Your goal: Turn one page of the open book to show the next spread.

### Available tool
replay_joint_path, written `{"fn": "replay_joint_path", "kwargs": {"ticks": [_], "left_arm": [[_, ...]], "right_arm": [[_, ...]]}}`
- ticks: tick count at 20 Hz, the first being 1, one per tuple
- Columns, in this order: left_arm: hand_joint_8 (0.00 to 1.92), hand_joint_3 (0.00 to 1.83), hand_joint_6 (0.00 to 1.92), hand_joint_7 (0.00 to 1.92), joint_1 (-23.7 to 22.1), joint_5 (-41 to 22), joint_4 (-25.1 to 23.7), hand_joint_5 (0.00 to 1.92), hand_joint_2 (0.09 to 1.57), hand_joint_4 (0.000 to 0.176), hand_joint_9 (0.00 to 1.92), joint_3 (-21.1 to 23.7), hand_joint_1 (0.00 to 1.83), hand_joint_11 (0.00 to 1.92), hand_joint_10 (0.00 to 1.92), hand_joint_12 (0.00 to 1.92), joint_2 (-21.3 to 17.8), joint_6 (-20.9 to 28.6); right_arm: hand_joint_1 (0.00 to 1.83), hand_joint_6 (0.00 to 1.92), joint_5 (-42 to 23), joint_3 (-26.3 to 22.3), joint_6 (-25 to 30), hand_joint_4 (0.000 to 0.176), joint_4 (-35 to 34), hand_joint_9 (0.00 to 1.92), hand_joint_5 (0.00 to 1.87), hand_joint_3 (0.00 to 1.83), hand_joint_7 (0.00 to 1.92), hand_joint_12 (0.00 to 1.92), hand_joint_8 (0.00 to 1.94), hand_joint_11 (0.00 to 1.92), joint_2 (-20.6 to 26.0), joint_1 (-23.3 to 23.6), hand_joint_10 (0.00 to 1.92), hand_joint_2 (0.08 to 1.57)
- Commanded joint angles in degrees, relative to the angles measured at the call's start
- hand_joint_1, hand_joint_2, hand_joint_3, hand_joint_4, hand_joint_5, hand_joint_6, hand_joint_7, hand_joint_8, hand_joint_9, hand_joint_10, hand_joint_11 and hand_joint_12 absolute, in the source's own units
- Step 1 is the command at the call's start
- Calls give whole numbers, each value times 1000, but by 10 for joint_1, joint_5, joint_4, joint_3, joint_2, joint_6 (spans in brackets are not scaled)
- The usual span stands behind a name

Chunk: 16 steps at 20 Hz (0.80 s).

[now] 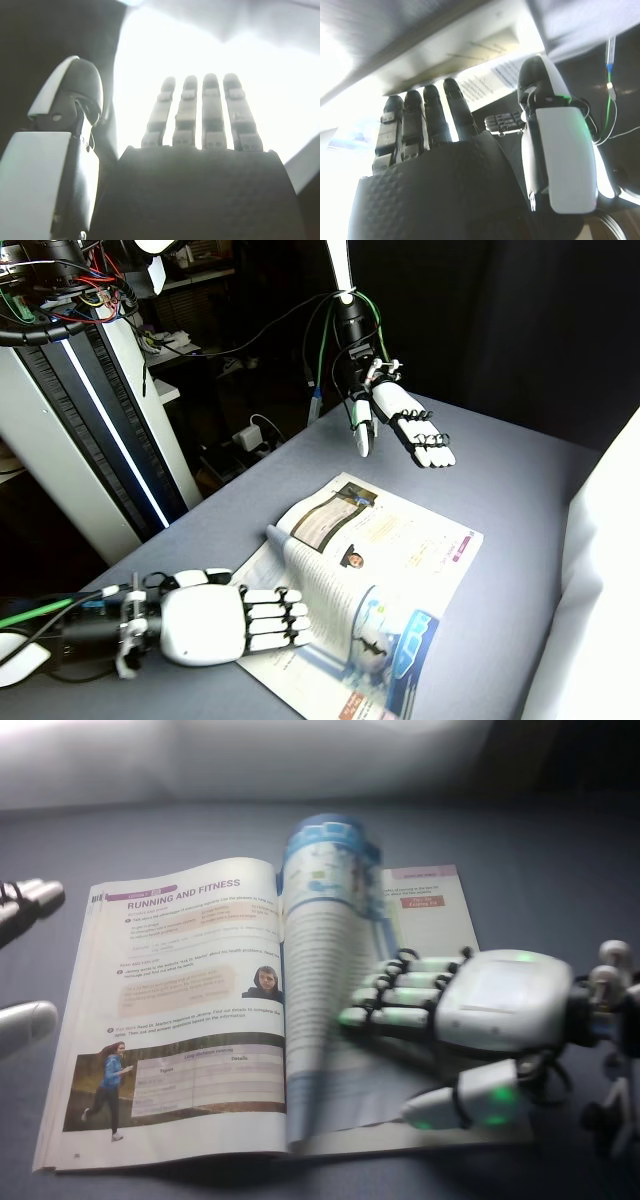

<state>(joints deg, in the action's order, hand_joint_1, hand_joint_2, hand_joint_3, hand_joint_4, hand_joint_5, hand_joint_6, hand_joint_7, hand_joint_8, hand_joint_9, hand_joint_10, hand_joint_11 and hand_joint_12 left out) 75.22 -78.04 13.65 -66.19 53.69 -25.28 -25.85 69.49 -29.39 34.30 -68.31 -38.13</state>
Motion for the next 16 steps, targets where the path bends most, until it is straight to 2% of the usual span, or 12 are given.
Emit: {"fn": "replay_joint_path", "kwargs": {"ticks": [1,2,4,5,6,7,9,10,13,14,15,16], "left_arm": [[0,22,10,0,2,-73,19,44,1459,0,0,1,126,0,0,0,-4,4],[0,20,13,0,12,-75,27,84,1529,0,0,4,160,0,0,0,-3,4],[3,100,13,18,28,-79,41,135,1569,0,0,8,175,14,0,12,-3,4],[4,114,4,62,34,-79,45,173,1571,0,22,9,247,2,2,157,-3,4],[1,111,1,65,37,-79,48,172,1571,0,15,10,250,0,1,155,-2,4],[3,84,2,86,40,-77,49,185,1571,0,43,10,224,0,8,269,-1,4],[1,16,2,91,42,-69,52,194,1571,0,51,9,248,0,5,315,2,4],[0,42,0,17,46,-67,54,86,1571,0,5,9,87,0,0,46,4,4],[7,21,9,19,49,-68,62,73,1545,0,0,8,3,0,0,1,10,4],[1,0,1,3,49,-67,62,35,1461,0,0,6,0,0,0,0,11,4],[0,0,3,0,49,-67,62,34,1446,0,0,5,2,0,0,0,12,5],[62,121,46,307,49,-67,62,280,1546,0,316,4,264,0,177,1052,13,6]], "right_arm": [[0,0,-55,1,-2,0,-12,0,0,0,0,0,0,0,-5,9,0,1222],[0,0,-60,9,-3,0,-12,0,0,3,0,0,0,0,-17,17,0,1234],[45,0,-70,18,-11,0,-12,0,0,2,0,0,0,0,-36,34,0,1236],[11,0,-75,21,-14,0,-12,0,0,0,0,0,0,0,-45,42,0,1229],[11,0,-81,25,-15,0,-12,0,0,2,0,0,0,0,-53,50,0,1236],[65,0,-89,29,-15,0,-15,0,0,2,0,0,0,0,-62,56,0,1237],[8,0,-102,36,-15,0,-17,0,0,0,0,0,0,0,-76,71,0,1227],[0,0,-109,39,-15,0,-17,0,0,0,0,0,0,0,-84,81,0,1189],[0,0,-132,45,-15,0,-14,0,0,0,0,0,0,0,-100,103,0,1194],[7,0,-144,46,-15,0,-15,0,0,0,0,0,0,0,-104,109,0,1216],[1,0,-158,48,-15,0,-15,0,0,0,0,0,0,0,-112,114,0,1219],[0,0,-171,48,-15,0,-15,0,0,0,0,0,0,0,-118,117,0,1208]]}}
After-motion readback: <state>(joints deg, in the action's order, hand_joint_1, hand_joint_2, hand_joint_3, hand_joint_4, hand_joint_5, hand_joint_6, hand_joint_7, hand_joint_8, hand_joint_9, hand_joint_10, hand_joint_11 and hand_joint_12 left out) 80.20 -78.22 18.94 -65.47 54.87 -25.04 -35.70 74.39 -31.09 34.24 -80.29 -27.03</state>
